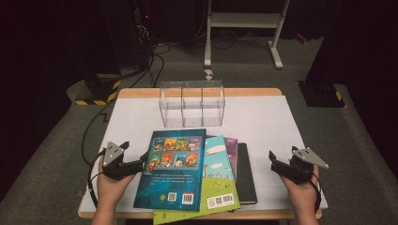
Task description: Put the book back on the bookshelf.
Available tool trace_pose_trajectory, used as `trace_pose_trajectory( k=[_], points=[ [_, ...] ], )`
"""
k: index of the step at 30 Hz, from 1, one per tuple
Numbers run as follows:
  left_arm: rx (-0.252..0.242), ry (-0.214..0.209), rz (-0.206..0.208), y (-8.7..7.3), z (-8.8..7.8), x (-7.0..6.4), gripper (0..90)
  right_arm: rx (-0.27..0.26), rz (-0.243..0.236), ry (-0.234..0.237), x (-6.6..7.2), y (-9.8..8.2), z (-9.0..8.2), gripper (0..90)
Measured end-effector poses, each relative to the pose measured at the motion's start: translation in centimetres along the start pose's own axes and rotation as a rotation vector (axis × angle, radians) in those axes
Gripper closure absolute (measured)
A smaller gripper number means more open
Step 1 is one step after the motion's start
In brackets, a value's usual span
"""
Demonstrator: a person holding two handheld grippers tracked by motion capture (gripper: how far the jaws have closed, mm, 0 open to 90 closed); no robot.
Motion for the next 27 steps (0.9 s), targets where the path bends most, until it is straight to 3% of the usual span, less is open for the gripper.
trace_pose_trajectory(
  k=[2,3,10,11,16,19,24,27],
  points=[
    [-0.002,-0.007,-0.014,0.0,0.0,0.0,14.3,0.011,0.004,0.004,0.0,-0.1,0.1,13.1],
    [0.004,-0.016,-0.026,-0.1,0.0,-0.1,14.1,0.006,0.015,0.031,0.0,-0.3,0.2,12.9],
    [0.034,-0.023,-0.06,-0.6,0.2,0.1,13.6,0.007,0.024,0.054,0.0,-0.4,0.3,11.6],
    [0.023,-0.027,-0.085,-0.5,0.3,0.0,13.6,0.012,0.031,0.067,0.1,-0.4,0.3,11.2],
    [0.03,-0.011,-0.104,-0.5,0.4,0.3,13.6,0.03,0.008,0.065,0.0,-0.5,0.5,10.5],
    [0.033,-0.003,-0.082,-0.7,0.4,0.4,13.4,0.056,-0.001,0.065,0.0,-0.7,0.7,10.6],
    [0.048,0.006,-0.071,-0.9,0.6,0.6,13.6,0.043,-0.001,0.063,0.0,-0.6,0.5,14.0],
    [0.051,0.007,-0.078,-1.0,0.6,0.6,13.6,0.051,0.0,0.109,0.2,-0.7,0.4,13.9]
  ],
)
Point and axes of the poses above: each handheld gripper's, and its own axes: z roughly forward along the jaws, y roughly out of its top, x roughly to its left, the point moved 7 cm from there along z, roughly forward along the jaws, and after that the axes turned 3 degrees about x, right-handed, at the moved point
